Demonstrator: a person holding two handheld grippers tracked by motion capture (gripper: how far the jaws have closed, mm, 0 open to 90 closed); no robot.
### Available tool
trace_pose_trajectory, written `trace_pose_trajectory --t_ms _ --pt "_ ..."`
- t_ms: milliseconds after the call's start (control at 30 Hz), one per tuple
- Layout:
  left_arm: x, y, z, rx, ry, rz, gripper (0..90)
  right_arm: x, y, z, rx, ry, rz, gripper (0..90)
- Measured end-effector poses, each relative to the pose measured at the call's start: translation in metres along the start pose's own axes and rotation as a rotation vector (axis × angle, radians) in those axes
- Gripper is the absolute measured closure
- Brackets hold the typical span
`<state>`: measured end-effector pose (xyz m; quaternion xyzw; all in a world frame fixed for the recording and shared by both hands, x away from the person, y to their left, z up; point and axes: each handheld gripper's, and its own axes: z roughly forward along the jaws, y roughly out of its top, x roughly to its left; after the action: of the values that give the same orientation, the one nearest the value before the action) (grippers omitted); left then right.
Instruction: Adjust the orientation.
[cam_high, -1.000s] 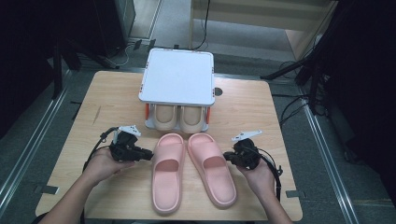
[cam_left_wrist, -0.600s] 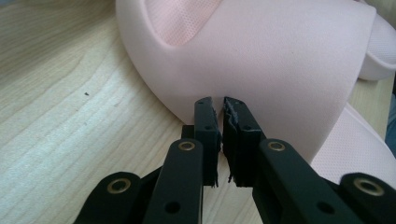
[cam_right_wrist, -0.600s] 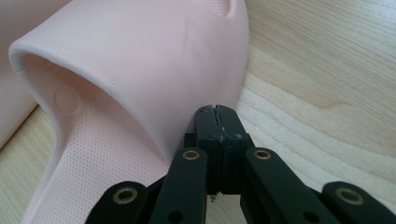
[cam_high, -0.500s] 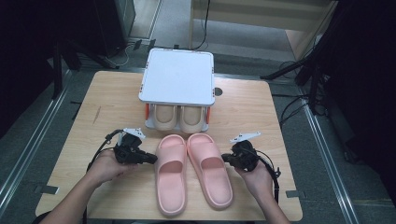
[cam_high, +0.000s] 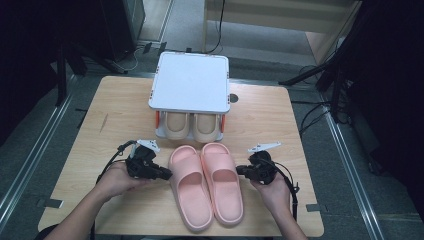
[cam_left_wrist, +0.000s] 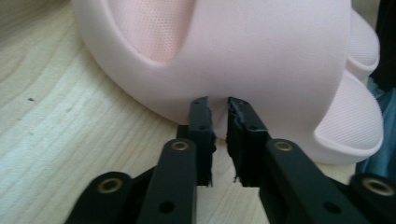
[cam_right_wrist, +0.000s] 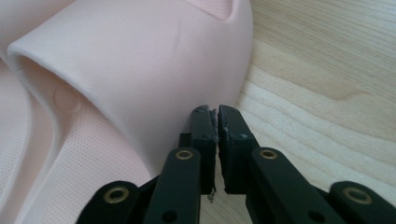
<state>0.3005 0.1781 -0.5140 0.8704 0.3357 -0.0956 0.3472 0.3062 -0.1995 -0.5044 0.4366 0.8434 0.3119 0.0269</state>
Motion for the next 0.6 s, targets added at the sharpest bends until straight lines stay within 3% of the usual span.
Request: trace_pose_trajectory --t_ms 100,200,267,367,600 --pt "0.001 0.001 -0.004 -0.016 0.003 0.0 74.9 -0.002 0.001 -0.002 -0.015 0.005 0.008 81.0" --pt "0.002 0.003 -0.01 -0.041 0.01 -0.013 71.9 -0.003 0.002 -0.008 -0.067 0.013 0.017 78.2" --pt "0.004 0.005 -0.015 -0.048 0.028 -0.028 70.1 0.0 0.002 -0.013 -0.096 0.023 0.007 77.9" --pt "0.003 0.008 -0.022 -0.074 0.044 -0.021 69.8 0.004 0.002 -0.018 -0.122 0.024 -0.006 76.7" --pt "0.002 0.018 -0.037 -0.111 0.075 -0.004 63.1 0.016 -0.001 -0.031 -0.197 0.09 -0.027 76.0"
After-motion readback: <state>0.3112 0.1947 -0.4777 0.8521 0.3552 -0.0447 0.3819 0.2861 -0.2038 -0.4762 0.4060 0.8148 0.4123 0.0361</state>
